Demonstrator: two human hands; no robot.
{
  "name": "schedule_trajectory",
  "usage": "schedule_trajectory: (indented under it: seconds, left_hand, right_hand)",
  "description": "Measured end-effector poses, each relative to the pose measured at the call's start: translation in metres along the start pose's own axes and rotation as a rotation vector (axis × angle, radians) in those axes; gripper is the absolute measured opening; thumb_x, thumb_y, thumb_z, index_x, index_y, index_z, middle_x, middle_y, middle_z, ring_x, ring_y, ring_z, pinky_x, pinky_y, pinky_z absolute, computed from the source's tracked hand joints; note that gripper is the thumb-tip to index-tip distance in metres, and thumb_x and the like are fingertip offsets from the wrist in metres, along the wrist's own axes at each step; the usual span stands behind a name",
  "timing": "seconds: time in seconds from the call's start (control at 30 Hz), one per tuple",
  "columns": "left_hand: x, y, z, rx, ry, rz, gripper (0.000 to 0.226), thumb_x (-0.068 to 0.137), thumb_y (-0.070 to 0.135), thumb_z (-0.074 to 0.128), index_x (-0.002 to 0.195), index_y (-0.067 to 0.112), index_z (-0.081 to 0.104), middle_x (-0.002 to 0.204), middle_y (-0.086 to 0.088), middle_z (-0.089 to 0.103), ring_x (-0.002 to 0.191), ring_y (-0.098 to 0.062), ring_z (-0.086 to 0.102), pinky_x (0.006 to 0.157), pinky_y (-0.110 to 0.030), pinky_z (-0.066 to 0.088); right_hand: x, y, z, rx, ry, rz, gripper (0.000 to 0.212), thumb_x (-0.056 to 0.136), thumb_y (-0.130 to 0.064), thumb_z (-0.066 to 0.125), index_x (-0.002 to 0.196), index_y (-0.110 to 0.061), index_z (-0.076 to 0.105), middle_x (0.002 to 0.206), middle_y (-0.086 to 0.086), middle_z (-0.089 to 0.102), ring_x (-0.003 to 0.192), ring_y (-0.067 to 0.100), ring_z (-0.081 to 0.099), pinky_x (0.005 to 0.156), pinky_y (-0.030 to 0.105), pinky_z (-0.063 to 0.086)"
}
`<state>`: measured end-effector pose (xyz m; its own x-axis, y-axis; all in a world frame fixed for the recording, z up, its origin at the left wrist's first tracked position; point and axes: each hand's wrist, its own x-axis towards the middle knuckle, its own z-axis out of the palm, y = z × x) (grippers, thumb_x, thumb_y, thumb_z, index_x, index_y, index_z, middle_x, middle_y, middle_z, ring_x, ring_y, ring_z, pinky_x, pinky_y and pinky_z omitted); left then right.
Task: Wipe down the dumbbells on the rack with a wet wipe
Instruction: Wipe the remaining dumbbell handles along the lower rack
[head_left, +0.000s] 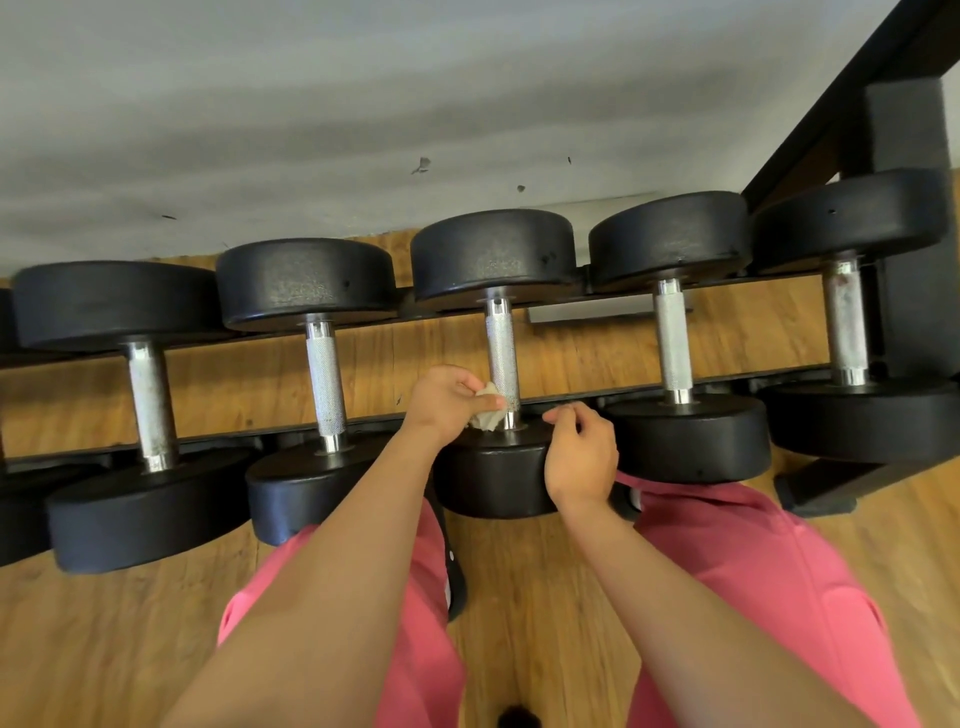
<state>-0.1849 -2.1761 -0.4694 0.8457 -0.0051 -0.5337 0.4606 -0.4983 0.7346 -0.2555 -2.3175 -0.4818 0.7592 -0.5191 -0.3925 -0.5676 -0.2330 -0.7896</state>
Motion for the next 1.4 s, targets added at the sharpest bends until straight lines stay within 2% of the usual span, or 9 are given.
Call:
schedule_trajectory:
  seconds: [0.1,0.2,0.4,0.53,0.63,0.83,1.0,1.17,1.4]
  left_hand:
    - [-0.002,0.003,0.009,-0.114,-0.007,-0.033,0.039,0.074,0.033,0.083,0.097,0.011,0.061,0.101,-0.003,0.066,0.097,-0.018,0.064,0.089,-0.034,0.054]
    - [-0.003,0.009,0.011,-0.133,-0.035,-0.047,0.03,0.079,0.039,0.078,0.091,0.016,0.063,0.099,-0.006,0.069,0.095,-0.019,0.067,0.087,-0.037,0.057]
    - [-0.007,0.013,0.007,-0.161,-0.069,-0.085,0.009,0.092,0.009,0.059,0.086,0.014,0.064,0.088,-0.006,0.065,0.09,-0.021,0.063,0.093,-0.038,0.053]
    - [-0.007,0.008,0.009,-0.092,-0.041,-0.025,0.014,0.087,0.008,0.069,0.101,0.009,0.066,0.098,-0.007,0.071,0.078,-0.006,0.062,0.071,-0.015,0.052]
    - [-0.006,0.009,0.006,-0.127,-0.038,-0.032,0.013,0.086,0.008,0.072,0.085,0.017,0.063,0.086,0.0,0.068,0.074,-0.004,0.06,0.056,-0.005,0.046]
    - [-0.005,0.005,0.002,-0.263,0.027,-0.07,0.021,0.078,0.005,0.079,0.083,0.009,0.059,0.107,-0.015,0.068,0.095,-0.025,0.07,0.07,-0.025,0.06]
    - [-0.006,0.01,0.006,-0.226,0.011,-0.071,0.017,0.08,0.008,0.078,0.078,0.015,0.062,0.092,-0.007,0.069,0.096,-0.025,0.068,0.092,-0.042,0.055]
    - [-0.003,0.008,0.004,-0.311,0.048,-0.1,0.024,0.075,0.007,0.082,0.086,0.009,0.061,0.11,-0.015,0.067,0.096,-0.026,0.07,0.071,-0.027,0.061]
    - [-0.005,0.015,0.002,-0.301,0.047,-0.096,0.021,0.077,0.009,0.08,0.088,0.007,0.063,0.105,-0.011,0.067,0.091,-0.019,0.069,0.064,-0.017,0.057]
  right_hand:
    - [-0.002,-0.001,0.0,-0.004,0.001,-0.011,0.027,0.087,-0.035,0.038,0.08,-0.034,0.064,0.113,0.006,0.062,0.106,0.027,0.055,0.091,0.041,0.043]
    - [-0.004,-0.006,-0.001,0.006,0.014,-0.004,0.032,0.077,-0.042,0.032,0.078,-0.035,0.063,0.112,0.004,0.063,0.105,0.026,0.055,0.09,0.04,0.043]
    - [-0.003,-0.004,-0.002,-0.005,-0.004,0.0,0.025,0.092,-0.028,0.043,0.082,-0.031,0.066,0.114,0.006,0.062,0.107,0.027,0.053,0.085,0.036,0.04]
    - [-0.004,-0.006,-0.002,0.0,-0.006,-0.004,0.03,0.083,-0.039,0.036,0.082,-0.032,0.065,0.114,0.006,0.062,0.107,0.028,0.055,0.084,0.036,0.041]
    - [-0.006,-0.008,-0.003,0.007,0.0,-0.009,0.04,0.075,-0.043,0.031,0.084,-0.029,0.067,0.113,0.006,0.063,0.107,0.028,0.055,0.083,0.035,0.04]
    - [-0.004,-0.006,-0.003,-0.008,-0.015,-0.001,0.025,0.092,-0.027,0.044,0.084,-0.028,0.067,0.114,0.008,0.062,0.107,0.028,0.054,0.084,0.035,0.038]
    - [-0.003,-0.005,-0.003,-0.013,-0.004,-0.012,0.025,0.095,-0.023,0.044,0.084,-0.029,0.066,0.115,0.007,0.061,0.108,0.027,0.054,0.086,0.035,0.039]
    - [-0.002,-0.006,-0.003,-0.02,-0.006,0.002,0.026,0.095,-0.023,0.044,0.088,-0.027,0.069,0.116,0.006,0.061,0.111,0.026,0.052,0.082,0.033,0.035]
    - [-0.002,-0.004,-0.001,-0.013,0.005,-0.003,0.029,0.092,-0.029,0.042,0.089,-0.025,0.071,0.114,0.005,0.062,0.109,0.026,0.054,0.084,0.035,0.04]
